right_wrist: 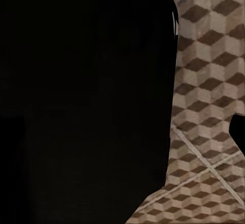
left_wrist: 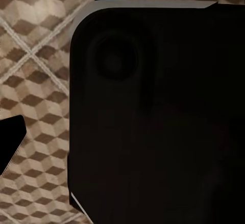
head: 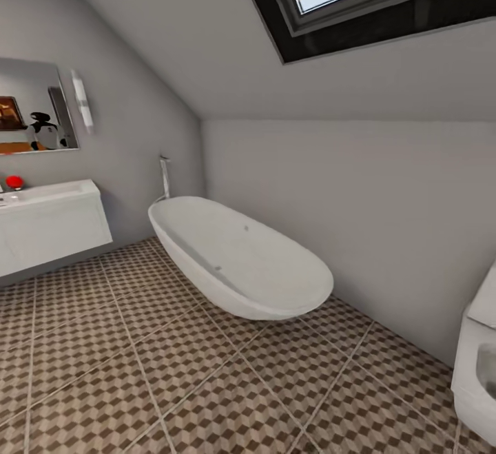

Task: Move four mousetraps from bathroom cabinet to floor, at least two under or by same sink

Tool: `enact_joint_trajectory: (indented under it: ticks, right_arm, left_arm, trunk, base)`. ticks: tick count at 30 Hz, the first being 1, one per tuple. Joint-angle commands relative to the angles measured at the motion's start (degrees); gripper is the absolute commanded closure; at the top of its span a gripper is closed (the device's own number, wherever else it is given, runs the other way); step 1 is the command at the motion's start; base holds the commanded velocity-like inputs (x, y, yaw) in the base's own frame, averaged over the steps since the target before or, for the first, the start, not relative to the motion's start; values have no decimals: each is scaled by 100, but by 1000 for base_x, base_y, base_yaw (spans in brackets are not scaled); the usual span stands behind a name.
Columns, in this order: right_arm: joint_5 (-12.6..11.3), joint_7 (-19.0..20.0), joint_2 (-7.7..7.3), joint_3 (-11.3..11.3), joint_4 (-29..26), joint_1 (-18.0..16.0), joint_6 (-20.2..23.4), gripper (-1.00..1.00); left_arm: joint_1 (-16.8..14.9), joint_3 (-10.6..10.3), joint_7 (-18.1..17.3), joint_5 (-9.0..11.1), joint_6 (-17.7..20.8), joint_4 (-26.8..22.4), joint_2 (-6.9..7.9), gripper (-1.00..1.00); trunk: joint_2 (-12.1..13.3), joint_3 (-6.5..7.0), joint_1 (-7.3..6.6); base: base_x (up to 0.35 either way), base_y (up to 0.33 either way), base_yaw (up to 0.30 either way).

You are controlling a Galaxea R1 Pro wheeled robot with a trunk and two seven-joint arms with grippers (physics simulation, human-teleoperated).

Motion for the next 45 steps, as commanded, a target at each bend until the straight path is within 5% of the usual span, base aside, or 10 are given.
enact_joint_trajectory:
  ticks: [1, 45]
  right_arm:
    - [1, 3, -3, 1, 1, -1, -19, -100]
    - [-16, -63, -37, -10, 1, -1, -364, -100]
  left_arm:
    - [-1, 9, -1, 31, -16, 1, -1, -100]
    - [-1, 4, -1, 66, -25, -2, -1, -100]
  trunk:
    - [-2, -4, 0]
    - [-2, -4, 0]
  base:
    - [0, 0, -284]
    - [0, 0, -266]
